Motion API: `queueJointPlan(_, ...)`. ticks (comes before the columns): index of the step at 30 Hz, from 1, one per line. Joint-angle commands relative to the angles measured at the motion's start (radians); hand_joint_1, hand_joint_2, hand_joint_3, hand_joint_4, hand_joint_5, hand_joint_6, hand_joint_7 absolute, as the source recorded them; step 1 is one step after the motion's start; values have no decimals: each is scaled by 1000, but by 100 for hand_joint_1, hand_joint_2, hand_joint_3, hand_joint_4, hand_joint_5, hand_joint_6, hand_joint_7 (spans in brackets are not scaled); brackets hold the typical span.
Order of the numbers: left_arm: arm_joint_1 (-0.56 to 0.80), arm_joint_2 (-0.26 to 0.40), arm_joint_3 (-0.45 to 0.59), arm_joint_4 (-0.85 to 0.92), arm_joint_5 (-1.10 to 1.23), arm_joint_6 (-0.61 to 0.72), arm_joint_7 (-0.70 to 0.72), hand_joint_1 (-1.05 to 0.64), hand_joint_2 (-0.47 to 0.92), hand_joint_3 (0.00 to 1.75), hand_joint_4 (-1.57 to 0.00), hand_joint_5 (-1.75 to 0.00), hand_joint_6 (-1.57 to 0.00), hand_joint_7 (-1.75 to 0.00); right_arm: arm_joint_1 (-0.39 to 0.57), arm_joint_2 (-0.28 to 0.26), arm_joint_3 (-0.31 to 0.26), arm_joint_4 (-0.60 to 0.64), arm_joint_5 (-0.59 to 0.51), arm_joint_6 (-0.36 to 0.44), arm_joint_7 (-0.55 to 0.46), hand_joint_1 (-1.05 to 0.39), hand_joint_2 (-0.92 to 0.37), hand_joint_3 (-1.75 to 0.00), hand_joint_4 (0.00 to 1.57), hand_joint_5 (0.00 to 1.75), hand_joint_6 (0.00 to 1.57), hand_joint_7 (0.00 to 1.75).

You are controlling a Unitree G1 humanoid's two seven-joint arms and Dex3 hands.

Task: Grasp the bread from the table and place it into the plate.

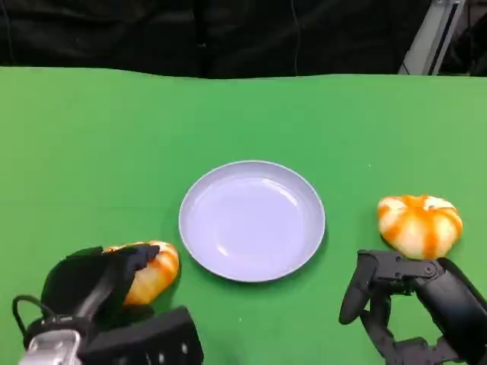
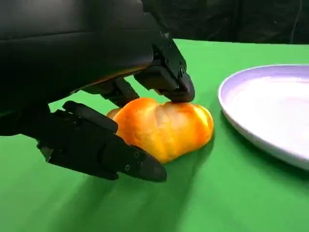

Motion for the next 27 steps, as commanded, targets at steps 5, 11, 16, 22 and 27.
queueJointPlan(5,10,11,61,136,-182,-240,276,-7,59,94,-85,-159,-84,-129,-5,-10,-3,1,5,9,2,10,-34,-135,88,167,80,132)
queueJointPlan(11,30,15,73,112,-196,-325,390,-14,59,86,-82,-174,-76,-142,-7,-10,-3,5,1,7,-1,10,-34,-137,88,167,79,132)
queueJointPlan(16,31,28,53,112,-113,-432,571,-13,49,100,-83,-175,-77,-139,-6,-14,-3,4,-5,5,0,10,-33,-137,88,167,79,132)
queueJointPlan(22,13,22,29,66,-91,-483,588,-14,35,134,-84,-175,-81,-139,-4,-12,-2,7,3,2,2,11,-34,-138,88,167,80,132)
queueJointPlan(27,-29,-1,-4,23,-91,-471,537,-17,29,142,-86,-175,-81,-146,-4,-15,-1,12,7,-4,6,12,-34,-137,87,168,79,132)
